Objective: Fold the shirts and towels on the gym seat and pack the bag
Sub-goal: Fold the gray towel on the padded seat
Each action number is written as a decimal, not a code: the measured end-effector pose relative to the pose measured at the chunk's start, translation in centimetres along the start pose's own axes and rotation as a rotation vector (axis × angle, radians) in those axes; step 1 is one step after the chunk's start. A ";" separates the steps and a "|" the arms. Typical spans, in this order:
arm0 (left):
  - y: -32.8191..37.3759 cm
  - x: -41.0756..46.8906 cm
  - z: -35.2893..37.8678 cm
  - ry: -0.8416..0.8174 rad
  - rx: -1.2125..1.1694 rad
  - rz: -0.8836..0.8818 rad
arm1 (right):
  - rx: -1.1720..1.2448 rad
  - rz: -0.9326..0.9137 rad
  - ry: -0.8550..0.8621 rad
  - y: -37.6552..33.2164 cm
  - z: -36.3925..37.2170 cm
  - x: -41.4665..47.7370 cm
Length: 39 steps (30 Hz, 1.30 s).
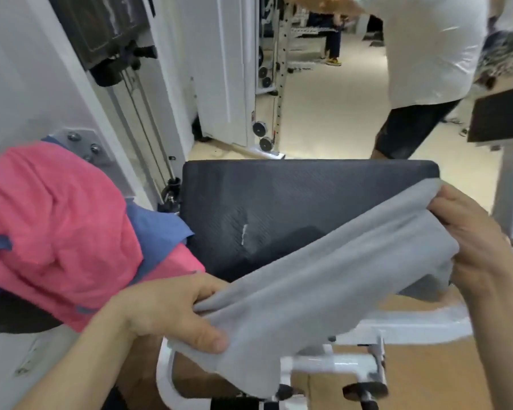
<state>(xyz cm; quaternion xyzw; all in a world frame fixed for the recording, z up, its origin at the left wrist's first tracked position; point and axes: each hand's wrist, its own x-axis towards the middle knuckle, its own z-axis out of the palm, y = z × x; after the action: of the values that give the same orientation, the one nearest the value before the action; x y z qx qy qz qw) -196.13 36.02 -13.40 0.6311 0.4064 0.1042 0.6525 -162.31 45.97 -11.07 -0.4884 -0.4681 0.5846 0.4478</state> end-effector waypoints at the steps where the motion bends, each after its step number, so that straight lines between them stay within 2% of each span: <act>1: 0.0 1.5 -0.2 -0.009 0.046 -0.022 | -0.015 -0.032 0.070 -0.2 -1.5 0.0; 4: 0.6 5.2 -1.5 -0.010 0.232 -0.139 | -0.196 -0.060 0.303 1.1 -7.4 2.1; 7: 0.3 7.4 -3.4 0.072 0.346 -0.215 | -0.368 -0.059 0.415 2.9 -11.5 5.3; 9: 0.7 9.5 -4.4 0.305 0.384 -0.168 | -0.433 0.005 0.464 4.3 -13.5 7.8; 12: 0.3 13.0 -6.6 0.743 0.326 -0.095 | -0.448 0.135 0.477 5.5 -15.4 11.0; 14: -0.1 15.5 -7.9 0.963 0.486 -0.158 | -0.339 0.221 0.467 6.0 -15.9 13.0; 16: -0.3 17.6 -8.7 1.067 0.641 -0.240 | -0.319 0.188 0.397 6.6 -16.0 14.8; 18: -0.4 19.1 -9.6 1.049 0.638 -0.279 | -0.335 0.165 0.369 7.0 -16.0 16.3; 20: -0.2 20.2 -10.4 0.944 0.512 -0.303 | -0.329 0.147 0.370 7.6 -16.2 17.3; 22: 0.0 20.9 -11.2 0.892 0.493 -0.322 | -0.499 0.057 0.379 7.9 -16.1 18.1; 24: 0.0 21.5 -12.2 0.952 0.530 -0.296 | -0.683 -0.081 0.426 8.0 -16.5 19.1; 27: 0.5 23.2 -12.9 1.059 0.663 -0.233 | -0.816 -0.170 0.507 7.8 -17.1 20.7; 32: 2.0 27.2 -13.4 1.192 0.829 -0.224 | -0.979 -0.173 0.619 7.6 -17.6 23.3; 39: 1.1 28.6 -14.3 1.320 0.801 -0.187 | -1.101 -0.248 0.680 8.2 -18.1 26.0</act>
<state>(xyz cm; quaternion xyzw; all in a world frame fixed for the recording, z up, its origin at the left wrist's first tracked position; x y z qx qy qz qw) -186.57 65.36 -21.97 0.5893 0.7689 0.2481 0.0039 -148.07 72.13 -24.59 -0.7460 -0.5840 0.0170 0.3195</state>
